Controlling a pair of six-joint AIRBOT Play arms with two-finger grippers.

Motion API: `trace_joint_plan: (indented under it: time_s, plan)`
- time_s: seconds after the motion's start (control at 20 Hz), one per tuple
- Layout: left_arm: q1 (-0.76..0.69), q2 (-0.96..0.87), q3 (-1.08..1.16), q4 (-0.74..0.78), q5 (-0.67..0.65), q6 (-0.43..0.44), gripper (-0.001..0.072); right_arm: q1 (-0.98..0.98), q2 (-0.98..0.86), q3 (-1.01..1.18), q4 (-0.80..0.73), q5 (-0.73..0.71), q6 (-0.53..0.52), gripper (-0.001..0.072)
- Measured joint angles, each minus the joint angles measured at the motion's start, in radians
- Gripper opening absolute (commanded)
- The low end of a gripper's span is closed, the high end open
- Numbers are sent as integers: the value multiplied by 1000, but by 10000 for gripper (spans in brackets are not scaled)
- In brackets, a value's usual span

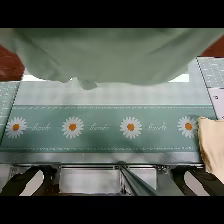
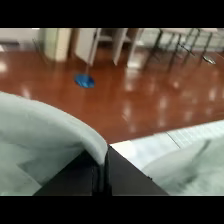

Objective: Fold the shirts.

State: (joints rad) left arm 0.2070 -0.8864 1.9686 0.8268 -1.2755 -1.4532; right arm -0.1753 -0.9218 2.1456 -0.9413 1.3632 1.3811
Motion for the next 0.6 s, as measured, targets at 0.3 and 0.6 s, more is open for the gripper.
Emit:
trace_joint_plan:
  time_s: [0.3,0.6]
  plan:
    - [0,209,47,195,-159,-44,24,-9,179,-38,-151,120,53,20]
    - [0,257,-39,265,-284,-69,24,-10,261,-284,-177,158,63,20]
